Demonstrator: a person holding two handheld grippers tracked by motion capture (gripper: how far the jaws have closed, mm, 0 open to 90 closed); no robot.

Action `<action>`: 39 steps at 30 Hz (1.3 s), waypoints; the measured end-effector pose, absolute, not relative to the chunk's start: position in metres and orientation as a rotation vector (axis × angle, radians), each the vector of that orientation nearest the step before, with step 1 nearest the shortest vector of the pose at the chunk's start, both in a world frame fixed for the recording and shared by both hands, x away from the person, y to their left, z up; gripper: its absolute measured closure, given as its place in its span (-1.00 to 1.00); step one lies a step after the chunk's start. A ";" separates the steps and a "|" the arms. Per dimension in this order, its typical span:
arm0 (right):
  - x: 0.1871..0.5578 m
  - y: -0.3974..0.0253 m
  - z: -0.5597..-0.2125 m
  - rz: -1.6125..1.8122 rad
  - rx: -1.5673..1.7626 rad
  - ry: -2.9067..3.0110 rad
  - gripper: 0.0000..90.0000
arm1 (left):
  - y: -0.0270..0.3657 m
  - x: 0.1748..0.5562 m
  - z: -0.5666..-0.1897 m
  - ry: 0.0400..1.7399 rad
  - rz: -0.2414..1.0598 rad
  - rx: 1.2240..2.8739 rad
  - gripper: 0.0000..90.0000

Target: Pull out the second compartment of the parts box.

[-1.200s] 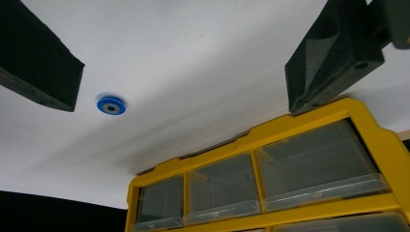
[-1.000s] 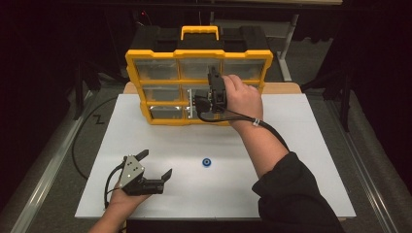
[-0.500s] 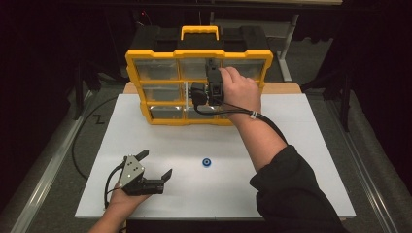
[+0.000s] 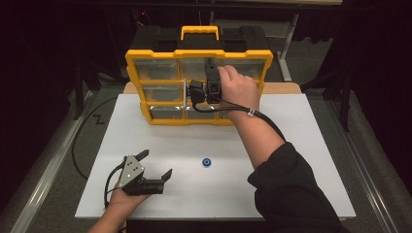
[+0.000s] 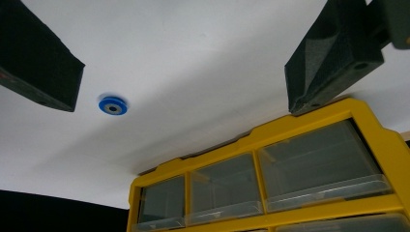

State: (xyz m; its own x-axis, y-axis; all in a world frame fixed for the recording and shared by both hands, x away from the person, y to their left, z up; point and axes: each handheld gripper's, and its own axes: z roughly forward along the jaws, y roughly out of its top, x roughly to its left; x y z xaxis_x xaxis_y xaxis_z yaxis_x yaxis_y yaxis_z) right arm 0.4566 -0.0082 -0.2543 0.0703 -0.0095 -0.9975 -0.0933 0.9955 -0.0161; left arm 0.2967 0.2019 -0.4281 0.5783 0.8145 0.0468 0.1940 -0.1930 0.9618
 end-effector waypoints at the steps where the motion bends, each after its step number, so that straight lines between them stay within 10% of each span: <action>1: 0.457 -0.009 -0.255 0.060 -0.081 1.497 0.67 | 0.202 0.297 -0.428 0.843 0.702 1.707 -0.98; 39: 0.450 -0.006 -0.257 0.065 -0.095 1.492 0.89 | 0.201 0.297 -0.429 0.843 0.700 1.713 -0.98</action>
State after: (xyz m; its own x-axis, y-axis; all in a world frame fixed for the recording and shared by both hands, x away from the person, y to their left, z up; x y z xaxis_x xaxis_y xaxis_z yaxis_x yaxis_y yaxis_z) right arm 0.4503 -0.0058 -0.2569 0.0780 -0.0156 -0.9968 -0.1021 0.9945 -0.0236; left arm 0.2969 0.2013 -0.4286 0.5802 0.8130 0.0484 0.1970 -0.1977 0.9603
